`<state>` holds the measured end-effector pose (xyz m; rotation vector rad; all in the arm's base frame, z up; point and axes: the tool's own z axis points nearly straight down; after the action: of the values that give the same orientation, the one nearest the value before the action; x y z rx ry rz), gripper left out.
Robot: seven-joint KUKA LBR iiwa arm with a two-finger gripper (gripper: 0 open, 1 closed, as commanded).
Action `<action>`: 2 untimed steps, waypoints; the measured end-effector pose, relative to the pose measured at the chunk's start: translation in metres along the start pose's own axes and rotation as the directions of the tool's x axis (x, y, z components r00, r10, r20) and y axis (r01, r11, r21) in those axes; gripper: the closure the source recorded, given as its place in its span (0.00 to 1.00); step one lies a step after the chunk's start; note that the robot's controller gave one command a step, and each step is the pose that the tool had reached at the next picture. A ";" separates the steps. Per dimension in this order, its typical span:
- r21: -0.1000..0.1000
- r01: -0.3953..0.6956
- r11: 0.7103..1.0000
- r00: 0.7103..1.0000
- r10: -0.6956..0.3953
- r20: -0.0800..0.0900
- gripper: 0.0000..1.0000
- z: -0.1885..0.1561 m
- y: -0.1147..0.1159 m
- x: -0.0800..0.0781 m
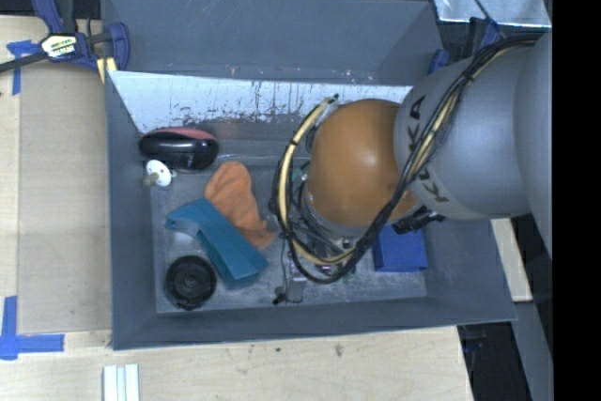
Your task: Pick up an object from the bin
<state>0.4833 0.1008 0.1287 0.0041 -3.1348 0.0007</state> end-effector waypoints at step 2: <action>0.001 0.050 0.999 0.999 -0.050 0.010 0.00 0.042 0.038 -0.043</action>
Offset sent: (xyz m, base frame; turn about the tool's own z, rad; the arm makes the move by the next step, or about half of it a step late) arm 0.0521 0.0509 -0.0587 -0.0628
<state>0.5263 0.1389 0.0865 0.0826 -3.1440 0.0020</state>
